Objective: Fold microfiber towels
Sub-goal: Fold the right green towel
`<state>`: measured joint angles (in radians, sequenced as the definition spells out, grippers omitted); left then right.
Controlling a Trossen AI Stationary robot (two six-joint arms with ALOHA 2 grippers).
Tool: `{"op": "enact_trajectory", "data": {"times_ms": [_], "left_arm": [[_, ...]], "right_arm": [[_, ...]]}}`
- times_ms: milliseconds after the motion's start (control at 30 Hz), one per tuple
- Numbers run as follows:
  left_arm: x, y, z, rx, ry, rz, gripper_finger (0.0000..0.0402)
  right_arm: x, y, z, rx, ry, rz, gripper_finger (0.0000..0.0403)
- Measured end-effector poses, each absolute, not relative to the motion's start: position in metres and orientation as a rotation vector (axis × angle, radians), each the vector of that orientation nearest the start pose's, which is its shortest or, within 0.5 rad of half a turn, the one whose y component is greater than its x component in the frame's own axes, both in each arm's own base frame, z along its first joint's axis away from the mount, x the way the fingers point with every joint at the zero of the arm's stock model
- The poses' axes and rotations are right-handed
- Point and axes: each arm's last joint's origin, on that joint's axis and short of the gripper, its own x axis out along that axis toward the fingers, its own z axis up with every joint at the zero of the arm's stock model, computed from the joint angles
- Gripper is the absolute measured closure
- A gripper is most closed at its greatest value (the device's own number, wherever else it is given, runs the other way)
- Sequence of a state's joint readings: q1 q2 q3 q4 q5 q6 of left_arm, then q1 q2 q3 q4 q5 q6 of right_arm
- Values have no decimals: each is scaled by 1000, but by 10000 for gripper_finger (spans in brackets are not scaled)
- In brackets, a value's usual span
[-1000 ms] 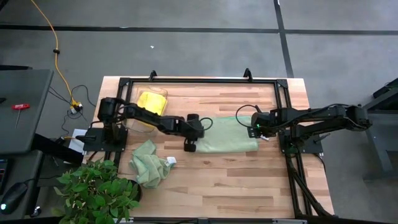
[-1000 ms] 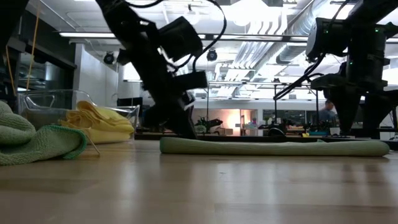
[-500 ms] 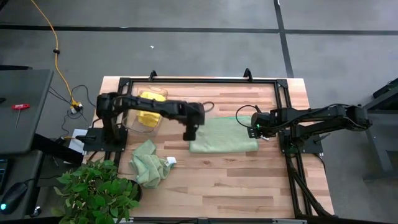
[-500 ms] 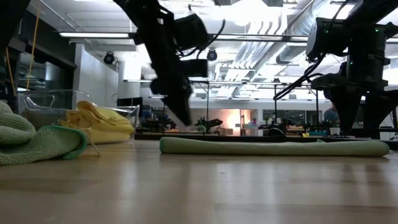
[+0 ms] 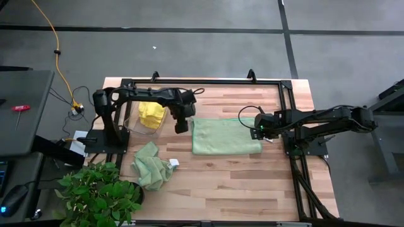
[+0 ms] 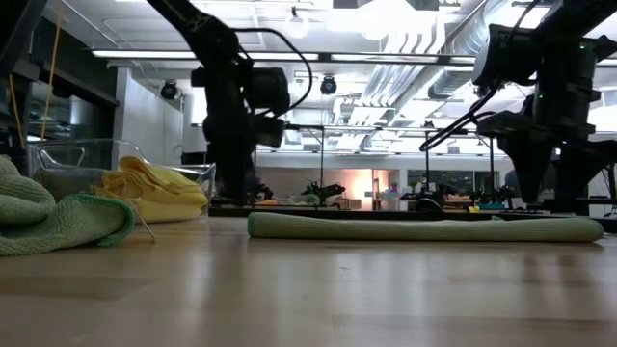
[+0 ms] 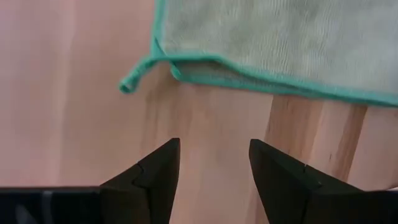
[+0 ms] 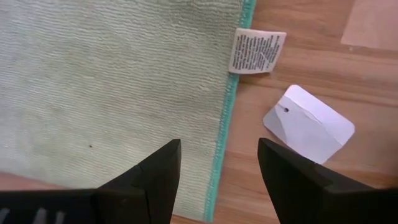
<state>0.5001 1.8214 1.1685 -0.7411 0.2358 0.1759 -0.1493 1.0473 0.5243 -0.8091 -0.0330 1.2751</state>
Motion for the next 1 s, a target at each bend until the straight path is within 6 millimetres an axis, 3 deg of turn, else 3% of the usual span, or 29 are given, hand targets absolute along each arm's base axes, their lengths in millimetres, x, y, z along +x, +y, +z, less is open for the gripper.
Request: {"op": "enact_trajectory", "data": {"times_ms": [267, 433, 700, 1000], "left_arm": [[290, 133, 137, -324, 1325, 62, 218], [296, 120, 133, -285, 1306, 36, 218], [305, 103, 133, -197, 1294, 50, 218], [309, 95, 133, -201, 1293, 92, 218]], "right_arm": [[152, -22, 168, 1188, 1079, -935, 197], [149, -21, 167, 1164, 1119, -925, 197], [146, -20, 167, 1011, 1241, -759, 197], [145, -18, 167, 1095, 1251, -796, 197]]}}
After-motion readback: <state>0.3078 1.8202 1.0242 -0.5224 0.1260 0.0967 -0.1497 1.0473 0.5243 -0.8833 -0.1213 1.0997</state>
